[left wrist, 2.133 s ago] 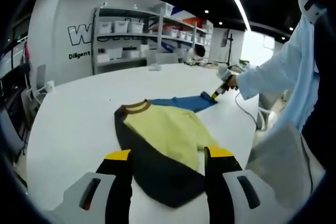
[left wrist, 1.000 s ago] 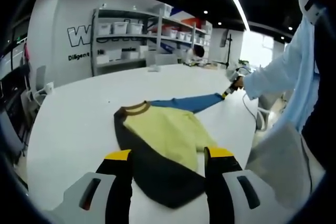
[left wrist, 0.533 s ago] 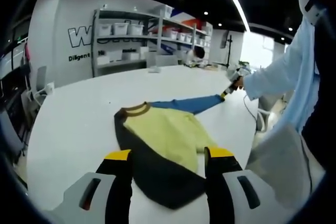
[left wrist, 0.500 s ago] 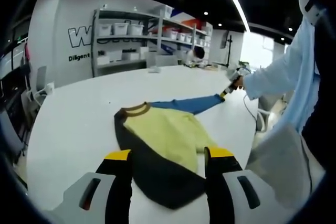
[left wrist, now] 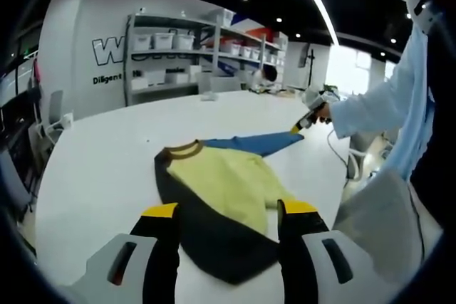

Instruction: Fold the garment on the visible template until the final outline fits inside the template.

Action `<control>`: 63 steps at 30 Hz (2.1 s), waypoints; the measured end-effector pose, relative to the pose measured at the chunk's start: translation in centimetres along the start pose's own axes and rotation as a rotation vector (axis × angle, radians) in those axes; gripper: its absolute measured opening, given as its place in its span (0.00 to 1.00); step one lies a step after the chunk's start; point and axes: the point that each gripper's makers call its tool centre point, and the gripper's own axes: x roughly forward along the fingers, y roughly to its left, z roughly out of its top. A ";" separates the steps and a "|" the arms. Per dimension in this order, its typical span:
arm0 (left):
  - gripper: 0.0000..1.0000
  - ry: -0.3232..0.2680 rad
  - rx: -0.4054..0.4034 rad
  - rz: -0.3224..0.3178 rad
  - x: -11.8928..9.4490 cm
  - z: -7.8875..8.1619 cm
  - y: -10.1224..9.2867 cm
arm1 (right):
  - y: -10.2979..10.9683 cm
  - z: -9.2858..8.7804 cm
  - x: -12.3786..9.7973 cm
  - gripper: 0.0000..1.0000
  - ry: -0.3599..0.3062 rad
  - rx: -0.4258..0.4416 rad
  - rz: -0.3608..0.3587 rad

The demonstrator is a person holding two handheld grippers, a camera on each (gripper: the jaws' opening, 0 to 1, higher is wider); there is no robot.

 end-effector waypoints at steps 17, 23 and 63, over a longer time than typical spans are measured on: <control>0.52 -0.019 0.007 -0.005 -0.8 0.2 -0.4 | 9.8 2.3 -1.9 0.34 -0.142 -0.111 0.281; 0.53 -0.017 0.008 -0.003 -0.9 0.0 -0.5 | 11.5 1.7 -2.9 0.43 -0.190 -0.171 0.355; 0.51 0.036 0.052 -0.044 -1.1 -1.8 -2.3 | 18.3 -0.4 -11.8 0.85 -0.427 -0.369 0.610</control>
